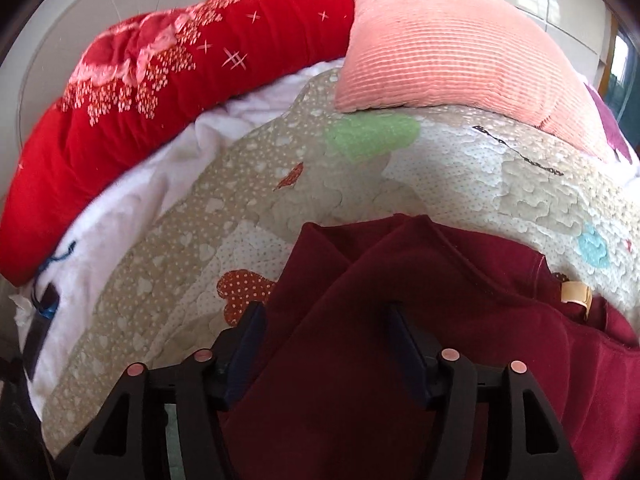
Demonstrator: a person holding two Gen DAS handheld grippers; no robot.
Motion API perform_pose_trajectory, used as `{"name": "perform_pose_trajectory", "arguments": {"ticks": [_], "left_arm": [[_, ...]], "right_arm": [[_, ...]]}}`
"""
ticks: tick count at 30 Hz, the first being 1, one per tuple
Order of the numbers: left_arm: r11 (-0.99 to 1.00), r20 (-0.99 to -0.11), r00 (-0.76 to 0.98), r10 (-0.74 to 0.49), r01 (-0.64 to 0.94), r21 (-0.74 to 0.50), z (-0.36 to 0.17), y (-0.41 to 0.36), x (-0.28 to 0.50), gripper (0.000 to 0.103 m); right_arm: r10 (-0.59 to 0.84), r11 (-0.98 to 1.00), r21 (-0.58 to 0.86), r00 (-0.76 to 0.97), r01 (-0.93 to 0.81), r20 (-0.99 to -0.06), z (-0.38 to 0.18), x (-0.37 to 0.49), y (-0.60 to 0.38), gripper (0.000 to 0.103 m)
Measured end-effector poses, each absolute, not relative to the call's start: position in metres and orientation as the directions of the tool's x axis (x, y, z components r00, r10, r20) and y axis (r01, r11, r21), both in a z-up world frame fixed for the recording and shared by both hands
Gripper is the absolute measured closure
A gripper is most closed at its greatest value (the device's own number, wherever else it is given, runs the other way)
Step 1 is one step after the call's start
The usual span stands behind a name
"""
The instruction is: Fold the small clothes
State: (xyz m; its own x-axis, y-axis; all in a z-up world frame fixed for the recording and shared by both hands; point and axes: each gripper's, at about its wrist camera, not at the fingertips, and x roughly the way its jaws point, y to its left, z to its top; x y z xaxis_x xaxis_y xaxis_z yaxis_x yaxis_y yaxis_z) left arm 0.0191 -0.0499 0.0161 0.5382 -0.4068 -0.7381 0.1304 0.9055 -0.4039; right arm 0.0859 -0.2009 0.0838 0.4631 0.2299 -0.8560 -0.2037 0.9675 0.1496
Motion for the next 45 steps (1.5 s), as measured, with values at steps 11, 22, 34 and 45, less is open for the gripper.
{"name": "perform_pose_trajectory", "arguments": {"ticks": [11,22,34,45], "left_arm": [[0.905,-0.735,0.541,-0.407,0.130,-0.405,0.016,-0.049,0.018,0.023],[0.894,-0.725,0.542,-0.426,0.128,-0.430,0.014,-0.049,0.019,0.022],[0.849,-0.667,0.538,-0.515,0.213,-0.484,0.021,-0.067,0.020,0.052],[0.705,-0.578,0.417,-0.701,0.527,-0.474,0.112,-0.166,-0.031,0.072]], "right_arm": [[0.211,0.967,0.120,0.441,-0.225,-0.873,0.090,0.081,-0.197,0.038],[0.128,0.971,0.029,0.408,-0.239,-0.904,0.067,0.099,-0.176,0.017],[0.346,0.937,0.260,0.502,-0.236,-0.792,0.103,0.076,-0.228,0.083],[0.409,0.903,0.387,0.654,-0.188,-0.636,0.180,-0.004,-0.343,0.089]]}}
